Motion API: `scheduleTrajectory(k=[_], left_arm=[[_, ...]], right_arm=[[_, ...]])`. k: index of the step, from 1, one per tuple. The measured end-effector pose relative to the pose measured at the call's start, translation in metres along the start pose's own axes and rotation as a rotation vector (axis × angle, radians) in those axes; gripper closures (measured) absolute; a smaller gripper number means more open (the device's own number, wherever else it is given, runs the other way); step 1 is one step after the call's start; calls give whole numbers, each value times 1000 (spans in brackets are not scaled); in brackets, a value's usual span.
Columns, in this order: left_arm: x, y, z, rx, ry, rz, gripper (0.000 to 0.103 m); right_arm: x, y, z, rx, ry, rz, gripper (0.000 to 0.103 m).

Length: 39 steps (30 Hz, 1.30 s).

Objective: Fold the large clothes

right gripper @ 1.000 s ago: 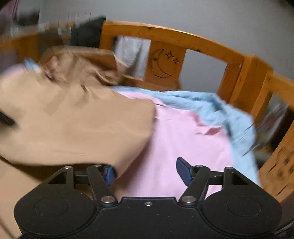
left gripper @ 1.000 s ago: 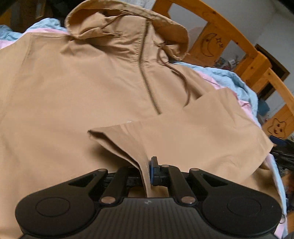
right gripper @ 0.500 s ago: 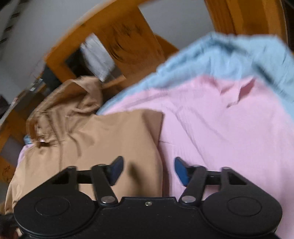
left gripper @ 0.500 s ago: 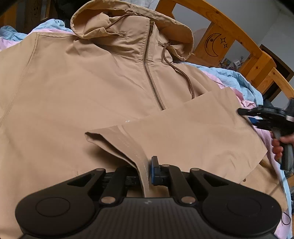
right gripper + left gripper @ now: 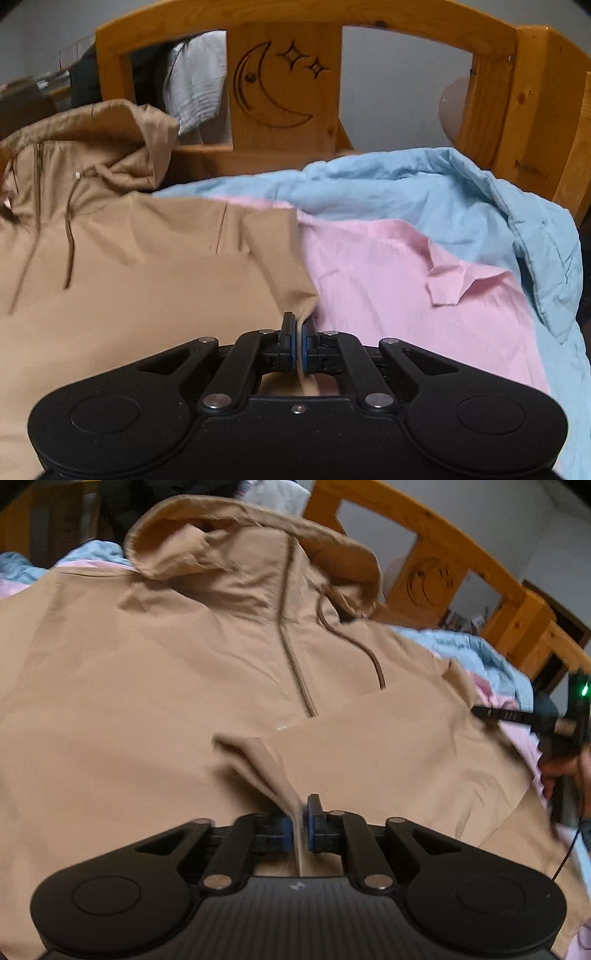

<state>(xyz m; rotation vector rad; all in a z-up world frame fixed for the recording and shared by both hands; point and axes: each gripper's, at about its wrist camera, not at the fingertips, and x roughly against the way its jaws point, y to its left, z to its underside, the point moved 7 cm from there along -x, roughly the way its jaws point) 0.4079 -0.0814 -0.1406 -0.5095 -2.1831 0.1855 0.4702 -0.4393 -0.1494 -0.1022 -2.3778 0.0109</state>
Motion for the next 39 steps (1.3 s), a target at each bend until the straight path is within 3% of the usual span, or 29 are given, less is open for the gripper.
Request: scheduleTrajectory(k=[2, 3, 5, 7, 8, 10, 13, 15, 20, 22, 29, 33, 39], left_arm=[[22, 8, 1, -8, -40, -17, 59], [34, 14, 1, -13, -69, -28, 54], [60, 26, 3, 0, -129, -69, 35], [91, 46, 10, 50, -190, -138, 24], [105, 58, 14, 80, -212, -184, 20], [136, 86, 28, 152, -253, -303, 18], [185, 131, 53, 293, -311, -493, 15], [217, 162, 71, 388, -360, -600, 15], [283, 237, 112, 553, -472, -905, 13], [297, 265, 124, 619, -506, -974, 13], [313, 343, 154, 807, -518, -1003, 21], [308, 365, 155, 806, -490, -937, 23], [304, 387, 153, 832, -452, -871, 42]], right_arm=[[5, 0, -1, 0, -38, 45, 83], [11, -1, -3, -10, -61, 62, 78], [27, 4, -9, 5, -132, 80, 48], [44, 18, -21, 38, -203, 59, 33], [51, 29, -27, 54, -228, 29, 32], [58, 63, -38, 88, -252, -57, 29], [66, 137, -49, 197, -284, -229, 17], [69, 190, -52, 267, -296, -343, 16], [84, 323, -36, 404, -273, -634, 12], [95, 363, -23, 450, -249, -740, 11], [143, 450, 28, 584, -195, -963, 6], [155, 465, 45, 644, -187, -998, 5], [158, 455, 49, 650, -170, -987, 4]])
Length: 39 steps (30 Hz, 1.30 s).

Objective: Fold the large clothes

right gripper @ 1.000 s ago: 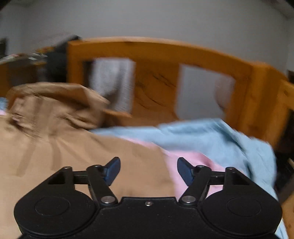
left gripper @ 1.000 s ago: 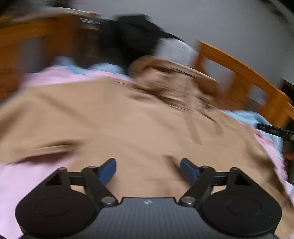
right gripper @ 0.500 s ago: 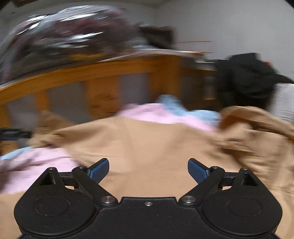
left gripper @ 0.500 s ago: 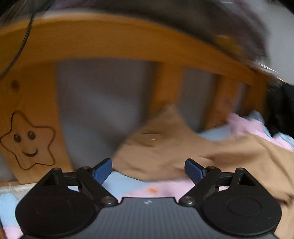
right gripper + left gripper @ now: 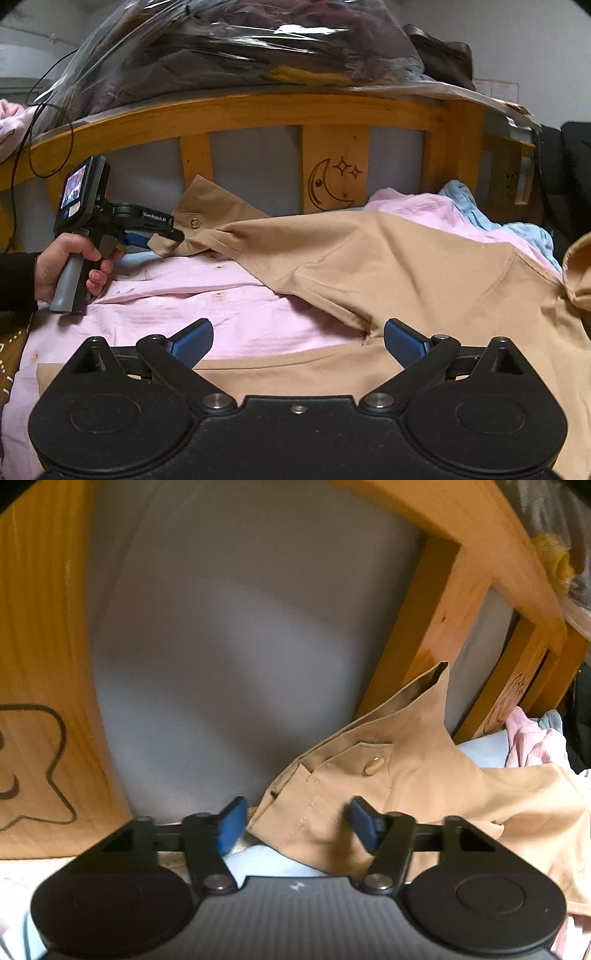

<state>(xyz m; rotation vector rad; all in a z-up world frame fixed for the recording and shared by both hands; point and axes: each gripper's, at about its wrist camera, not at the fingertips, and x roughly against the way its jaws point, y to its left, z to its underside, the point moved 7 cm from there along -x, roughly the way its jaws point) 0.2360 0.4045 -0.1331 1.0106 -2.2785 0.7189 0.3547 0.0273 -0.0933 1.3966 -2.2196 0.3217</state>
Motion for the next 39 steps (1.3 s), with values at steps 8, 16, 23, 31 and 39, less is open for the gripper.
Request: scheduleTrajectory(k=[8, 16, 23, 31, 39], left_arm=[[37, -11, -11, 1, -104, -43, 100], [139, -100, -5, -229, -293, 322, 101], [197, -197, 43, -413, -278, 626, 102], [227, -246, 117, -636, -224, 781, 102], [245, -254, 134, -618, -179, 876, 50]], right_arm=[[8, -18, 2, -83, -14, 51, 4], [15, -54, -17, -411, -75, -13, 10], [4, -98, -52, -901, -32, -337, 11], [4, -128, -32, -1144, 116, -243, 23], [49, -148, -51, -960, 49, -89, 102]])
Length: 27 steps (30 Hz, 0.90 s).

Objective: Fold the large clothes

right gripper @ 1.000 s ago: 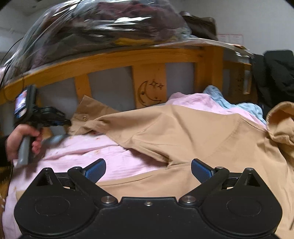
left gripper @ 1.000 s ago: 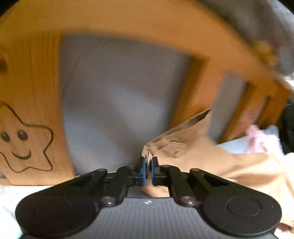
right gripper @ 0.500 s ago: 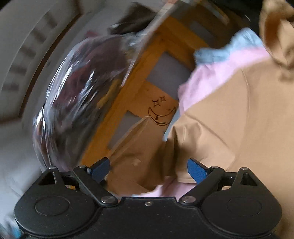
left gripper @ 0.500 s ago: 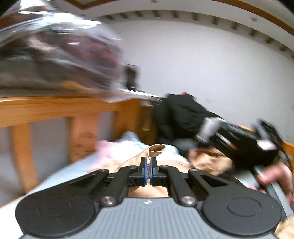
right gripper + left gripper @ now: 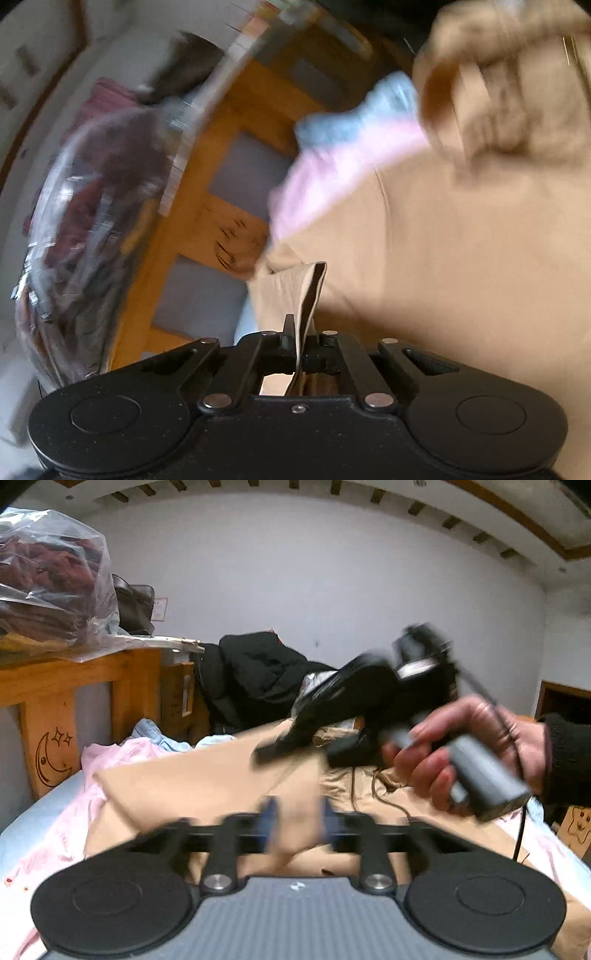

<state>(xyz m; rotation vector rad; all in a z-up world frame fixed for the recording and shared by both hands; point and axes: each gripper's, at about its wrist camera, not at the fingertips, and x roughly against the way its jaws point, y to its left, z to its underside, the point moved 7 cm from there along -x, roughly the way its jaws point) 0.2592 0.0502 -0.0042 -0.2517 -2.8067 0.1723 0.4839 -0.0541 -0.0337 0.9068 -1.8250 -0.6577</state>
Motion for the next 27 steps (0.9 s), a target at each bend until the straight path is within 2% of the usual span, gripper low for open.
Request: scheduleTrajectory(k=[1, 3, 5, 7, 9, 11, 13, 14, 15, 16, 17, 19, 20, 22, 24, 27], left_arm=[[5, 3, 0, 6, -14, -18, 42], [5, 12, 3, -3, -18, -67, 41], [-1, 22, 6, -36, 6, -156, 41], [-16, 38, 11, -101, 40, -258, 41], [-34, 52, 17, -161, 75, -325, 41], [-56, 66, 22, -188, 120, -361, 41], [-79, 72, 28, -193, 176, -352, 41], [-88, 71, 32, -196, 197, -342, 48], [-97, 69, 35, -209, 216, -334, 59], [-104, 70, 35, -216, 235, -346, 86], [-108, 70, 35, -209, 249, -367, 90], [-106, 71, 30, -186, 223, -391, 95], [-104, 71, 30, -207, 214, -409, 97], [-103, 67, 34, -296, 201, -428, 102], [-104, 58, 43, -398, 205, -408, 102], [-109, 38, 56, -553, 216, -378, 102]], right_arm=[[14, 7, -7, 37, -36, -9, 102], [49, 20, -23, 83, -116, -27, 102], [83, 24, -35, 87, -187, -33, 102], [114, 23, -43, 76, -238, -29, 102], [137, 19, -47, 58, -271, -18, 102], [152, 15, -47, 53, -291, -3, 102], [162, 12, -46, 41, -302, 6, 102], [164, 10, -46, 29, -306, 3, 102], [165, 8, -46, 18, -310, 2, 102], [168, 7, -47, 11, -317, 2, 102], [173, 5, -47, 6, -325, 6, 102], [188, 0, -43, -12, -354, 5, 102], [196, -7, -38, -20, -373, 13, 102], [221, -25, -27, -38, -416, 59, 102], [241, -54, -10, -88, -437, 128, 102], [250, -117, 25, -178, -399, 265, 102]])
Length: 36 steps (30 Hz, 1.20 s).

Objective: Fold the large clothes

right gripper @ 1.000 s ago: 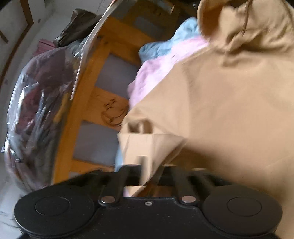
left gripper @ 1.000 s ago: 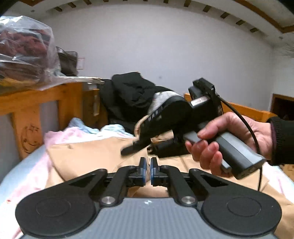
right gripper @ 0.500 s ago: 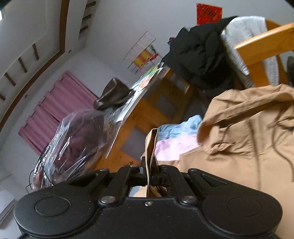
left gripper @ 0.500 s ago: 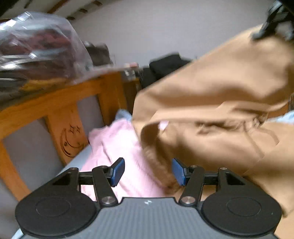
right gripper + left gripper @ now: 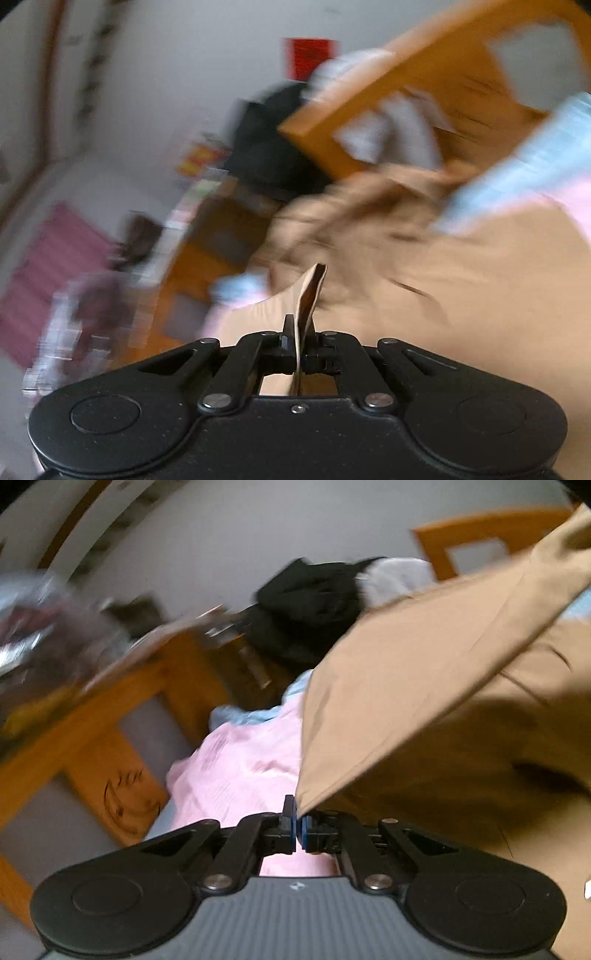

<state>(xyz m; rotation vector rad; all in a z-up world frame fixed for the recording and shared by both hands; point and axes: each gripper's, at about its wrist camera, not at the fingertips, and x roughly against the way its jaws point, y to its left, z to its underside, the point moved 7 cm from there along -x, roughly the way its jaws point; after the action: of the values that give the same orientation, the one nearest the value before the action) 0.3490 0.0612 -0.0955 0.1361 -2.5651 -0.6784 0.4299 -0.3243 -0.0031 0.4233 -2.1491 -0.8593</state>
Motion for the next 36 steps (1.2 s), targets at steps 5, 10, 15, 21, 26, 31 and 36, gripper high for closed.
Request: scheduleTrajectory(k=[5, 10, 15, 21, 26, 31, 36], left_arm=[[7, -31, 4, -183, 1, 140, 82], [27, -22, 19, -163, 29, 304, 53], [26, 26, 22, 233, 98, 409, 41], [-29, 48, 8, 615, 205, 453, 39], [-70, 28, 2, 528, 298, 439, 81], [-67, 38, 3, 553, 252, 372, 101], [-74, 33, 12, 543, 279, 346, 101]], right_arm=[[-25, -83, 34, -20, 34, 144, 102], [-33, -87, 44, 137, 7, 153, 102], [-30, -69, 39, 339, -19, 175, 102], [-40, -90, 45, 351, -34, 228, 75], [-30, -114, 66, 190, 4, 185, 36], [-25, -119, 84, 152, 43, 208, 50], [-39, -117, 84, 268, 28, 342, 103]])
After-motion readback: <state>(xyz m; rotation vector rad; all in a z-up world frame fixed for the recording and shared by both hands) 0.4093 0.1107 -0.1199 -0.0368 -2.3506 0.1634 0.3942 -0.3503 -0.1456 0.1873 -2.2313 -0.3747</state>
